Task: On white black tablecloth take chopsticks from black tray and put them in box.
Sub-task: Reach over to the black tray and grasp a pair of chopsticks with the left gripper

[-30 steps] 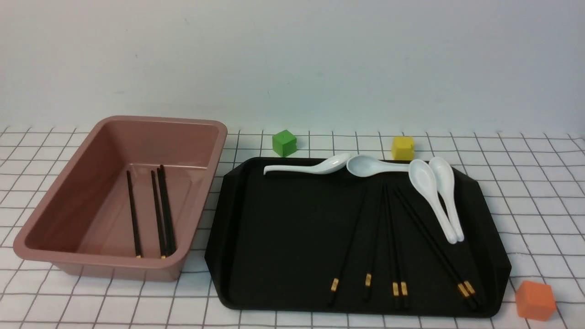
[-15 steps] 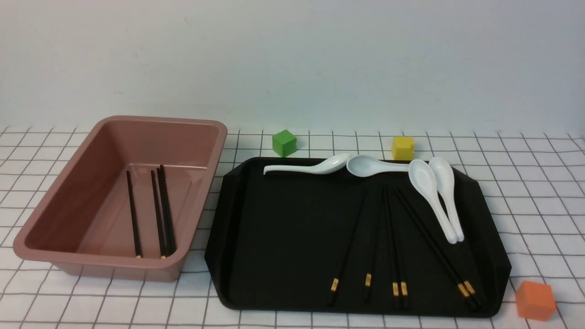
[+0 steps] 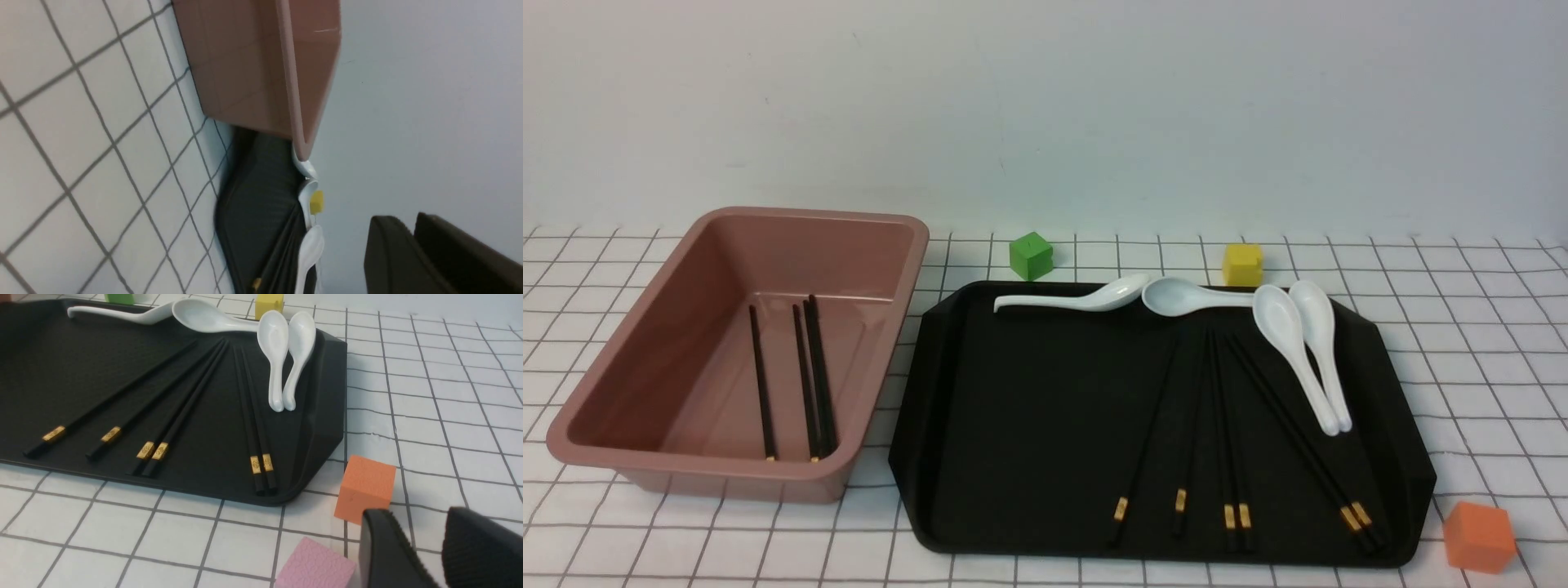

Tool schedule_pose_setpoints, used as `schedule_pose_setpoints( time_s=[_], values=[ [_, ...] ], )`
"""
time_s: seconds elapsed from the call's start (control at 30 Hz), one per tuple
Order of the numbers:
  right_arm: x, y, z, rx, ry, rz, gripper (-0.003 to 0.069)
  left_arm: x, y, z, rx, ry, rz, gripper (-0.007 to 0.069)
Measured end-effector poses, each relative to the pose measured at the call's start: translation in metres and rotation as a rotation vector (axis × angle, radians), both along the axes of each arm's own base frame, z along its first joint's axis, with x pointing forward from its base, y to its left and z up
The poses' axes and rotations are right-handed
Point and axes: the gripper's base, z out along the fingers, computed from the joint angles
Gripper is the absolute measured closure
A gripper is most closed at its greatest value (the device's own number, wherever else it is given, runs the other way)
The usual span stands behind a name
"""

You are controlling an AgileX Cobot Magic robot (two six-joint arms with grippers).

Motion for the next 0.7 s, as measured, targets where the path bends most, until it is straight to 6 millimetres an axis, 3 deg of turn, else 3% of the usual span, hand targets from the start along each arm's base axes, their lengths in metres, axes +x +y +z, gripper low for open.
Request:
schedule_pose_setpoints(
  time_s=[0.3,0.4,0.5,0.57,0.6,0.67,0.7],
  values=[
    [0.0,0.0,0.0,0.0,0.0,0.0,0.0419,0.003,0.006,0.018,-0.159,-0.16,0.089,0.0518],
    [0.0,0.0,0.0,0.0,0.0,0.0,0.0419,-0.001,0.005,0.04,-0.112,-0.217,0.067,0.0517],
    [0.0,0.0,0.0,0.0,0.0,0.0,0.0419,-0.013,0.004,0.108,0.133,-0.344,0.02,0.0517],
    [0.0,0.0,0.0,0.0,0.0,0.0,0.0419,-0.01,0.002,0.129,0.23,-0.317,-0.009,0.0517],
    [0.0,0.0,0.0,0.0,0.0,0.0,0.0419,-0.007,-0.001,0.151,0.325,-0.261,-0.056,0.0517],
    [0.0,0.0,0.0,0.0,0.0,0.0,0.0419,0.02,-0.008,0.179,0.512,-0.009,-0.206,0.0514],
    [0.0,0.0,0.0,0.0,0.0,0.0,0.0419,0.034,-0.01,0.182,0.59,0.13,-0.292,0.0512]
  ],
)
